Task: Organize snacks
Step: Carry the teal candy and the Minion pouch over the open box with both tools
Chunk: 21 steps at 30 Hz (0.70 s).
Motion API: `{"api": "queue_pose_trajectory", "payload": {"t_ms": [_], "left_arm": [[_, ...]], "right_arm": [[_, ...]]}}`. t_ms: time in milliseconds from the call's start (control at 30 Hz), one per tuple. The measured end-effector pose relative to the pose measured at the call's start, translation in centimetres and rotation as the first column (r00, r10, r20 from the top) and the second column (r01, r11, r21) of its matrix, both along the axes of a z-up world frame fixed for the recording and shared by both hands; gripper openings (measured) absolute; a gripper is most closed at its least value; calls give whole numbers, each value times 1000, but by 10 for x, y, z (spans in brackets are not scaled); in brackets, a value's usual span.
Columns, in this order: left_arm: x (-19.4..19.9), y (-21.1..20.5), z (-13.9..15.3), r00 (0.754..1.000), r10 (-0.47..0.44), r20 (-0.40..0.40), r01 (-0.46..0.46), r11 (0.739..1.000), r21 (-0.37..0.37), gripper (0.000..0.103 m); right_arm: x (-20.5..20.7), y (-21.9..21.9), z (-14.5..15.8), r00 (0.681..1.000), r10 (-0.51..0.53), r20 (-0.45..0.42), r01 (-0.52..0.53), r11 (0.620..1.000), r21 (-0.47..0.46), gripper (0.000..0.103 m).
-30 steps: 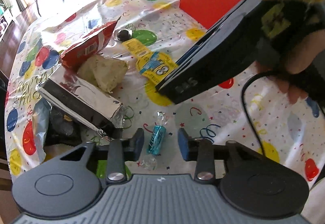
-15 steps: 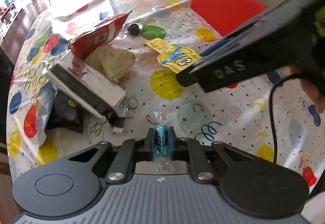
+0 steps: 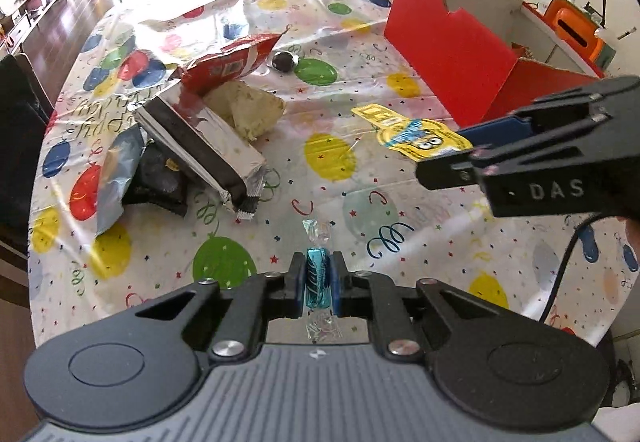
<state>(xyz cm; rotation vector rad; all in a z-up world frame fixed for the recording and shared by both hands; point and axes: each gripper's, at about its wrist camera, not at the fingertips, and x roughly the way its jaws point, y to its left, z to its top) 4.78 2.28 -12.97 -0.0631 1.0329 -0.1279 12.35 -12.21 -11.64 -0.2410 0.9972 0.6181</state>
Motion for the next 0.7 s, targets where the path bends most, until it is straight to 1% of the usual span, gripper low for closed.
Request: {"api": "queue_pose_trajectory", "payload": {"t_ms": [167, 367, 533, 700], "left_arm": [[-5, -3, 16, 1000, -1, 22, 1, 1000, -8, 12], [-2, -13, 48, 997, -17, 69, 18, 1000, -22, 12], [11, -32, 79, 991, -30, 128, 34, 999, -31, 12], [36, -62, 105, 982, -40, 183, 47, 998, -32, 12]], "right_arm": [[-15, -13, 16, 999, -16, 32, 15, 1000, 20, 42], [-22, -36, 49, 995, -51, 90, 44, 996, 78, 42], [-13, -65, 79, 987, -81, 141, 63, 989, 132, 42], [4, -99, 99, 974, -103, 200, 76, 987, 140, 42]]}}
